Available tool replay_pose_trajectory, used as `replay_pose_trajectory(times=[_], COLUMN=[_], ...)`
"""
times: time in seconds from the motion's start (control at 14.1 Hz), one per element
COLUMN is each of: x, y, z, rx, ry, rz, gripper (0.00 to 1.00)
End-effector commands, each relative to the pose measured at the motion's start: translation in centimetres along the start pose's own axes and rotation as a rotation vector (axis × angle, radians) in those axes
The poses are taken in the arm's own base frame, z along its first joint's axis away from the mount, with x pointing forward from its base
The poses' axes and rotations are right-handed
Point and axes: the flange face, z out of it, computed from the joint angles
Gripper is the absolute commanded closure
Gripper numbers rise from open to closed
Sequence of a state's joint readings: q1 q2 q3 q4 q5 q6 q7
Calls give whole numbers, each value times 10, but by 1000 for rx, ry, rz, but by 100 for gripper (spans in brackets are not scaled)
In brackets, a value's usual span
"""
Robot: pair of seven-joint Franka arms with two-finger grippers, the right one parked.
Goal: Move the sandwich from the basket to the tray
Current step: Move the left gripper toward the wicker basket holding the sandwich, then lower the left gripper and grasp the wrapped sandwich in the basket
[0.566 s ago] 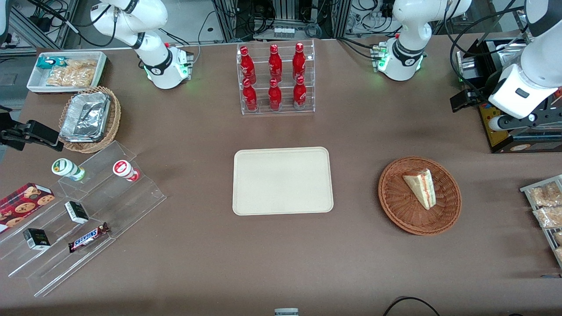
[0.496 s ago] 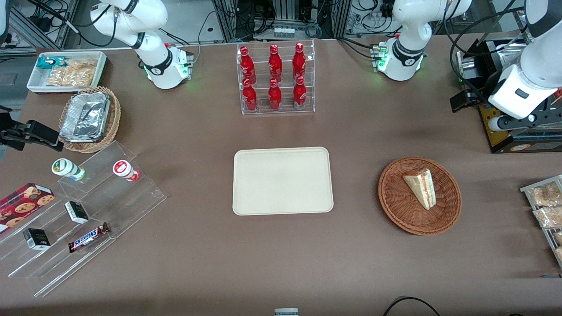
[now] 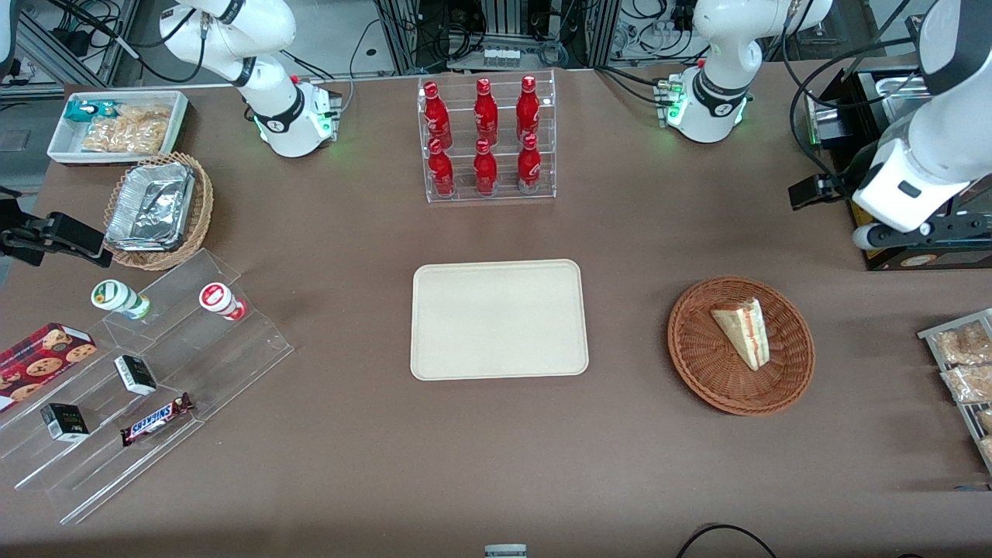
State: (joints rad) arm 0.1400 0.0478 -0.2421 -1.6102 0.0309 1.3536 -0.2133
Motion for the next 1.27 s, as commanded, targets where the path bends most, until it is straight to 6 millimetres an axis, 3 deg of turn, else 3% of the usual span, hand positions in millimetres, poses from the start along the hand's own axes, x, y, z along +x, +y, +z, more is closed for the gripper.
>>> replay_pose_trajectory(times=[0.0,0.21,0.35,0.5,1.2], x=[51,100,126,144,171], y=[-9,-8,-2,6,17], z=[53,119,157,185,286], rx=[-20,-52,-66,-77,-122], ry=[-101,-99,-48,-28,1], rz=[-11,-36,-255,-346,-347], gripper=[0,0,0,0,0])
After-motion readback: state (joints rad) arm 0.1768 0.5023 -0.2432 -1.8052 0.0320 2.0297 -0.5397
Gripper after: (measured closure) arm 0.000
